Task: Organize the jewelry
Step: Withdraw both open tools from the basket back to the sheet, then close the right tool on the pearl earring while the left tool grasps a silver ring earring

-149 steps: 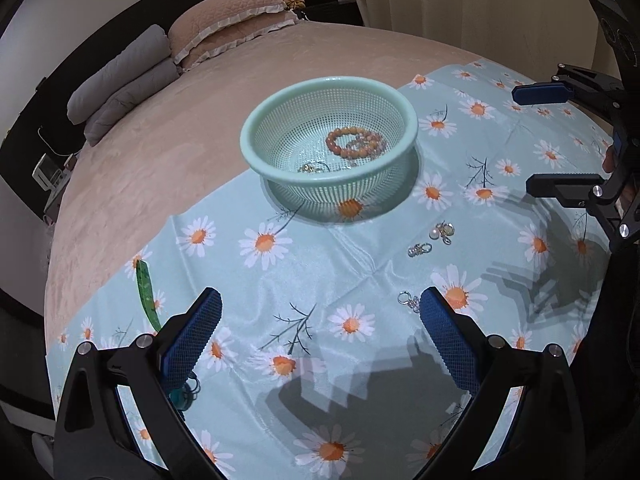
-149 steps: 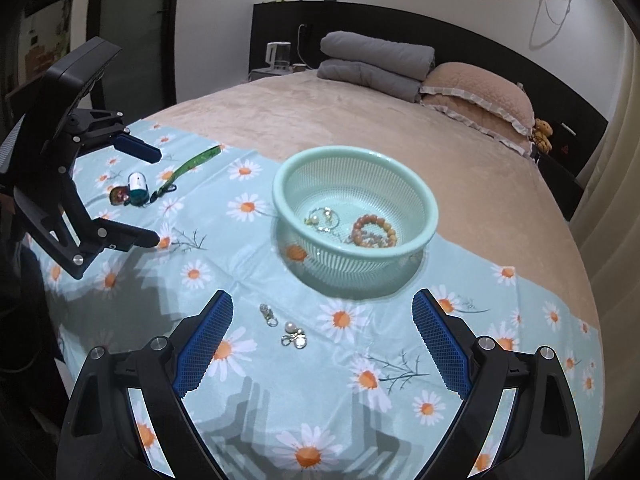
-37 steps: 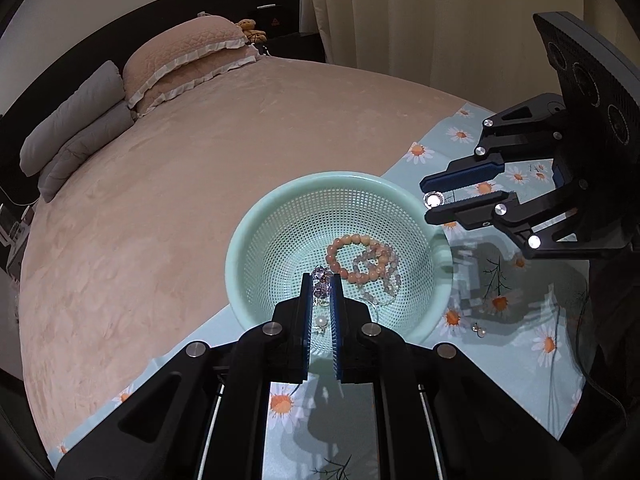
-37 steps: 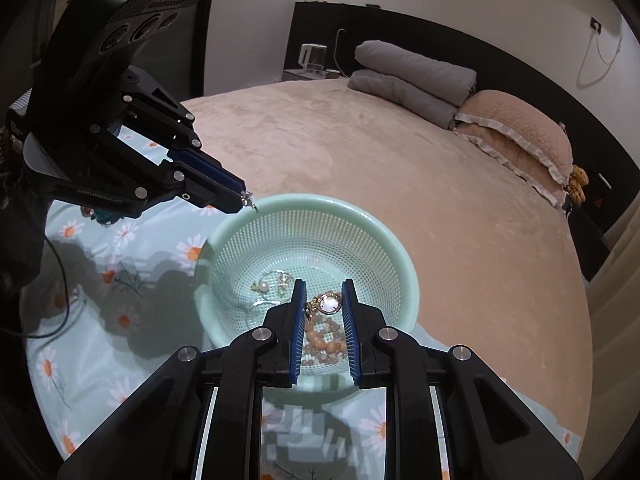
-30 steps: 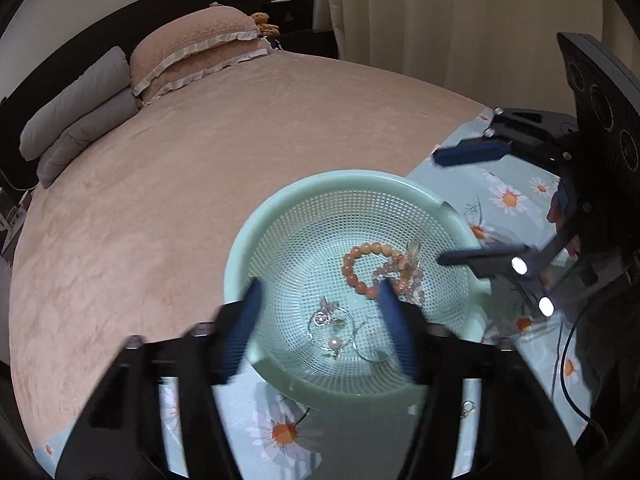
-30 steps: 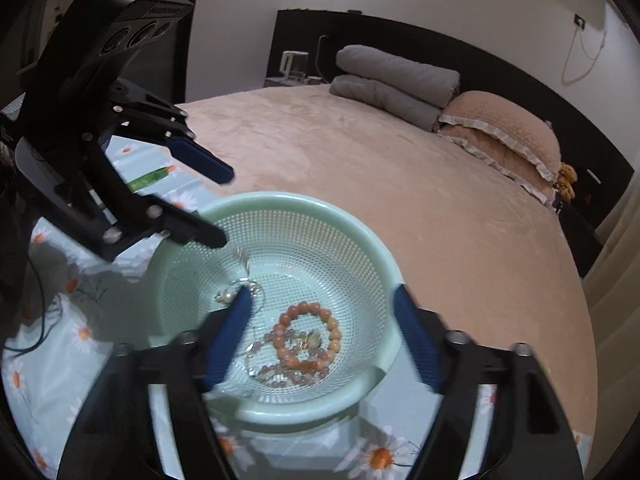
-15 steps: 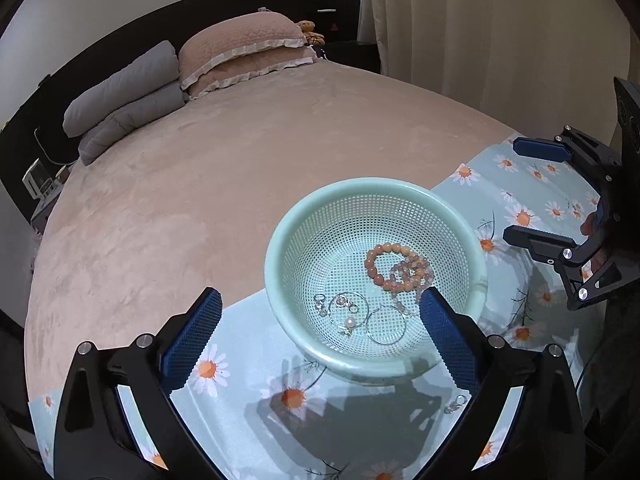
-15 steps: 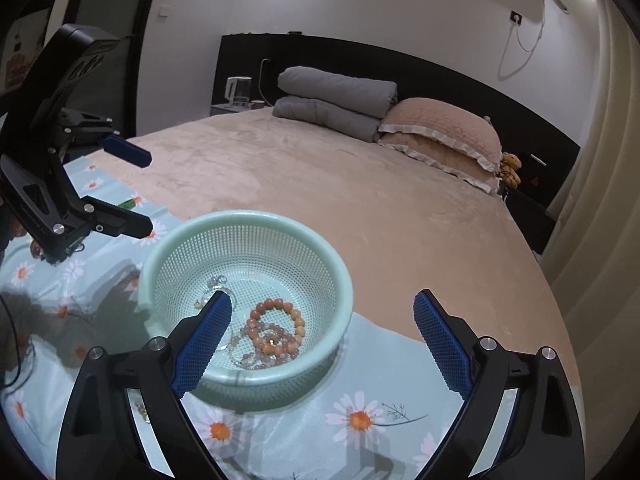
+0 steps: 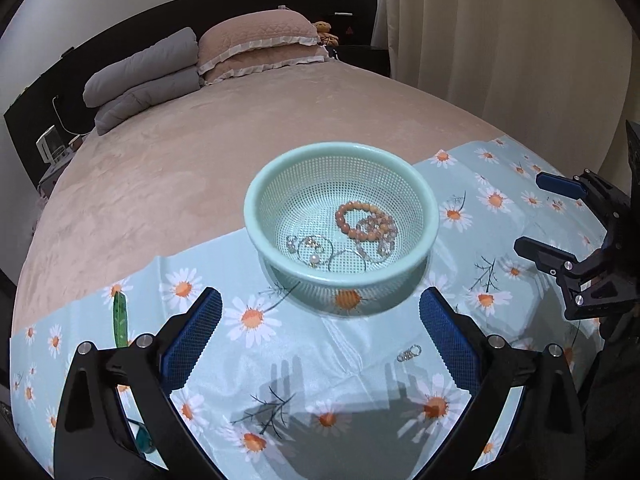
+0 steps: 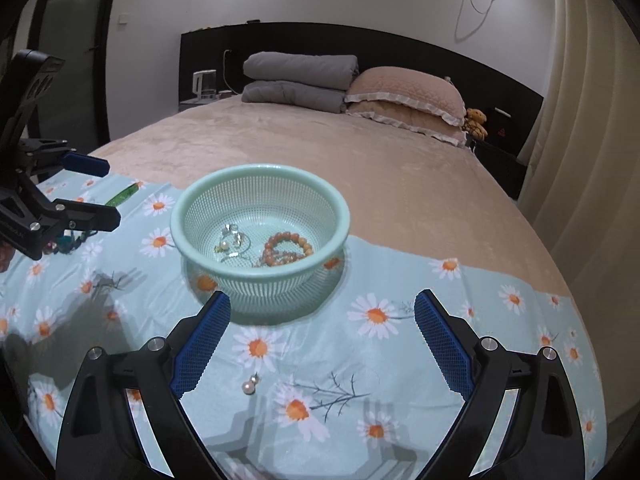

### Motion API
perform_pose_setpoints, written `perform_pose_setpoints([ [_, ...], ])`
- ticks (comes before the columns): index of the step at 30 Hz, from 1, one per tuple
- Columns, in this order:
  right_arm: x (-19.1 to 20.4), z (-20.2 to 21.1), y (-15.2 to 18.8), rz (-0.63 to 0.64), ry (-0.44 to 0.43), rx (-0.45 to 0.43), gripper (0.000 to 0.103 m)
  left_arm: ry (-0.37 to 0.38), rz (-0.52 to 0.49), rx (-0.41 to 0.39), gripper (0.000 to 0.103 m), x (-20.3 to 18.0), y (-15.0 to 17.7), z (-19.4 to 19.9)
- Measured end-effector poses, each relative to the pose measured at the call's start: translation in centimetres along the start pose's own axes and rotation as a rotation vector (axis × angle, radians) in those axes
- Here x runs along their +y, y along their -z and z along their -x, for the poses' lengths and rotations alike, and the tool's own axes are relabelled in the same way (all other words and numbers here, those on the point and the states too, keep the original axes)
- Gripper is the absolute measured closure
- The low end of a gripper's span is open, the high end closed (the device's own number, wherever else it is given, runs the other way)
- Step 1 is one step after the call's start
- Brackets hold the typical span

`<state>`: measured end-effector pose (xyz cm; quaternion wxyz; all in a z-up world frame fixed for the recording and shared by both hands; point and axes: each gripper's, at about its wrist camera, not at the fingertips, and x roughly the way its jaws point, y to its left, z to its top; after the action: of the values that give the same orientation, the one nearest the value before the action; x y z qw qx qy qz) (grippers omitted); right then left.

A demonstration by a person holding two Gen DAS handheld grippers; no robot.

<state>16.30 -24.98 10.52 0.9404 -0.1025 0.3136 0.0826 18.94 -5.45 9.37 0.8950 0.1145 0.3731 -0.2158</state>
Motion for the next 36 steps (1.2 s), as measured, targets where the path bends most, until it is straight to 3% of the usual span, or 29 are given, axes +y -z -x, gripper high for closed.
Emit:
perform_pose_setpoints([
  [9,3.1,-1.8,4.1,-0.054,-0.054,0.136,0.014,-0.02,-0.041,0.026,0.006,-3.2,5.0,-2.9],
  [19,3.9,-4.7,6.8,-0.106,0.031,0.203,0.016,0.054,0.07,0.056,0.008,-3.1,6.7,-7.1],
  [20,3.8,-5.0,6.9,-0.112,0.024,0.21,0.02,0.07,0.076,0.062,0.01,-3.1,6.8,-7.5],
  [21,3.7,-5.3,7.0,-0.121,0.014,0.214,0.032,0.085,0.076,0.068,0.011,-3.1,6.8,-7.9],
  [29,4.5,-7.0,7.4,-0.087,-0.022,0.205,0.054,0.177,0.059,0.091,0.029,-3.3,7.2,-9.5],
  [32,4.8,-7.6,7.8,-0.068,-0.032,0.227,0.057,0.22,0.037,0.089,0.036,-3.6,7.3,-9.4],
  [36,4.7,-7.7,7.9,-0.079,-0.069,0.224,0.065,0.261,0.001,0.082,0.039,-4.4,7.3,-9.0],
])
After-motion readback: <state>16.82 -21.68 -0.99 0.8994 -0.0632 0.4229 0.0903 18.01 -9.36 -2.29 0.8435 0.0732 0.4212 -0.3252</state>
